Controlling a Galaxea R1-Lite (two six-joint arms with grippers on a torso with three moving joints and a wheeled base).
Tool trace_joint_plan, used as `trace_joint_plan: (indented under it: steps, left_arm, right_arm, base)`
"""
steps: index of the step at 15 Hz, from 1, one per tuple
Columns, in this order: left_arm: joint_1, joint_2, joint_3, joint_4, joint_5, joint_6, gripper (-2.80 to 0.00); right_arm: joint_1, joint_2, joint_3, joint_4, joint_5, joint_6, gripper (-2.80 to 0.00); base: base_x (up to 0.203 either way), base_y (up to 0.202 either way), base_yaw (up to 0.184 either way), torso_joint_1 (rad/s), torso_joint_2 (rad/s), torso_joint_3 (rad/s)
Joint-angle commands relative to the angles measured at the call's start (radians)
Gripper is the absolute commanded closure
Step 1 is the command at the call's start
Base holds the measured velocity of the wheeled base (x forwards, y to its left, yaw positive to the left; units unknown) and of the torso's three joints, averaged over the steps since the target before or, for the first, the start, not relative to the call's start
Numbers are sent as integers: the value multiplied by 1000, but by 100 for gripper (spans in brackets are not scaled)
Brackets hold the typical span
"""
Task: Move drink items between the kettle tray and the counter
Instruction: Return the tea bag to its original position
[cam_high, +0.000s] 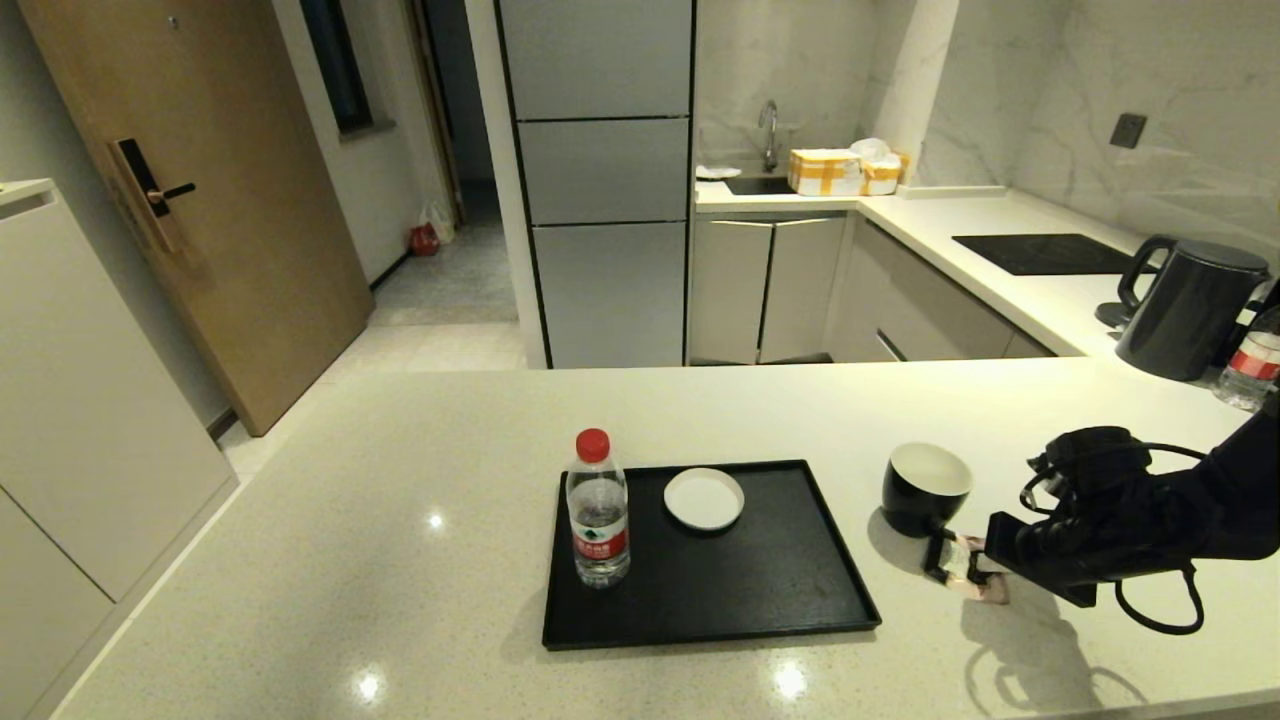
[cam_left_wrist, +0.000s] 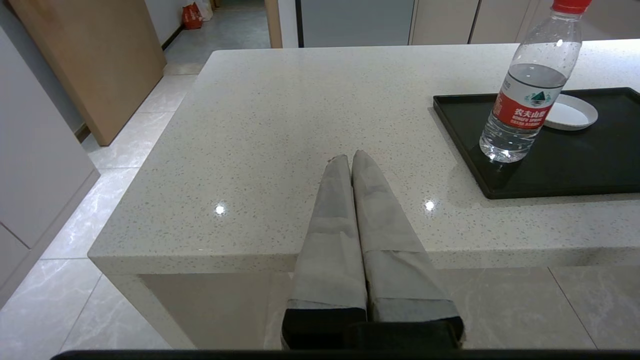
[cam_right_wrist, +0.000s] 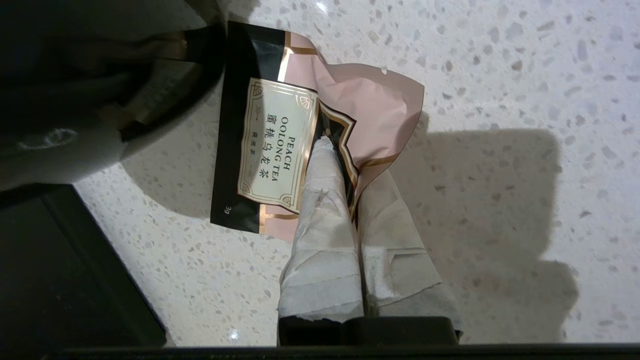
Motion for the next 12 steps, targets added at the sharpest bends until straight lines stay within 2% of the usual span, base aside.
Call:
trace_joint_plan:
  steps: [1,4,8,10,12]
  left_arm:
    - [0,-2,2,0,0,0,0]
    - [0,-2,2,0,0,0,0]
    - [0,-2,2,0,0,0,0]
    - [0,-2,2,0,0,0,0]
    - [0,-2,2,0,0,0,0]
  right_arm:
    - [0,-64,14,2,1,-1,0]
    - [48,-230,24,48,1,-5,0]
    - [280,-445,-38,289,-9,0,0]
    - [386,-463,-92,369,-52,1,0]
    - [466,-426,-129,394,-100,2,0]
  base:
    - [0,0,0,0,0,0]
    - [0,0,0,0,0,0]
    - [0,0,0,0,0,0]
    - [0,0,0,0,0,0]
    - [0,0,0,0,0,0]
